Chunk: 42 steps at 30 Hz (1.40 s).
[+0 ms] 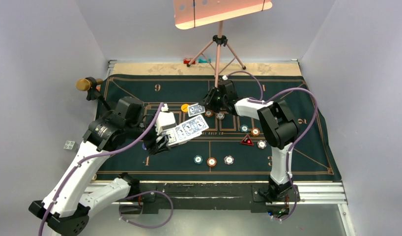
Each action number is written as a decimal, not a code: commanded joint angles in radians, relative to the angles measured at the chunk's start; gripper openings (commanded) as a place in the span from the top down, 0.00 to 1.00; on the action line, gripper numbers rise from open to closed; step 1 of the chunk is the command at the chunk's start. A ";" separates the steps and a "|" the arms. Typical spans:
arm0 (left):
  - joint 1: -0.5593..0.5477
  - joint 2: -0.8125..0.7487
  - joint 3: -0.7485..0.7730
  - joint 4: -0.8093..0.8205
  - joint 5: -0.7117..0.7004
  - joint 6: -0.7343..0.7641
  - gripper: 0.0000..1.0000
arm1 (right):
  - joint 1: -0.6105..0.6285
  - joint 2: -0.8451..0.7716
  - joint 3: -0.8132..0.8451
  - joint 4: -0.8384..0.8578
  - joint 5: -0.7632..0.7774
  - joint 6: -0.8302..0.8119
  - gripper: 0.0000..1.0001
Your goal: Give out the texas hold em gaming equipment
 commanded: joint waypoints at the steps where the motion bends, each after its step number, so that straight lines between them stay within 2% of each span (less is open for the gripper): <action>1: 0.006 -0.021 0.017 0.032 0.033 0.012 1.00 | -0.007 -0.081 0.022 -0.078 0.077 -0.040 0.51; 3: 0.006 -0.023 0.017 0.033 0.033 0.010 1.00 | -0.007 -0.101 0.024 -0.099 0.087 -0.051 0.46; 5: 0.006 -0.023 0.016 0.032 0.032 0.012 1.00 | -0.007 -0.126 0.039 -0.125 0.097 -0.069 0.36; 9: 0.006 -0.027 0.012 0.031 0.031 0.012 1.00 | -0.010 -0.208 0.058 -0.161 0.087 -0.094 0.28; 13: 0.006 -0.032 0.004 0.036 0.030 0.008 1.00 | -0.025 -0.328 0.019 -0.148 -0.086 -0.043 0.17; 16: 0.006 -0.031 0.002 0.040 0.033 0.007 1.00 | -0.027 -0.448 -0.058 -0.087 -0.171 -0.003 0.14; 21: 0.006 -0.026 0.001 0.039 0.032 0.013 1.00 | -0.030 -0.620 -0.105 -0.140 -0.245 0.009 0.10; 26: 0.006 -0.026 -0.002 0.039 0.028 0.017 1.00 | -0.029 -0.717 -0.134 -0.210 -0.311 -0.028 0.07; 30: 0.006 -0.022 -0.003 0.041 0.026 0.016 1.00 | -0.004 -0.767 -0.179 -0.210 -0.388 -0.041 0.06; 36: 0.006 -0.011 0.015 0.040 0.026 0.013 1.00 | 0.075 -0.773 -0.146 -0.313 -0.396 -0.135 0.04; 42: 0.007 -0.007 0.024 0.038 0.023 0.012 1.00 | 0.115 -0.783 -0.175 -0.268 -0.428 -0.117 0.03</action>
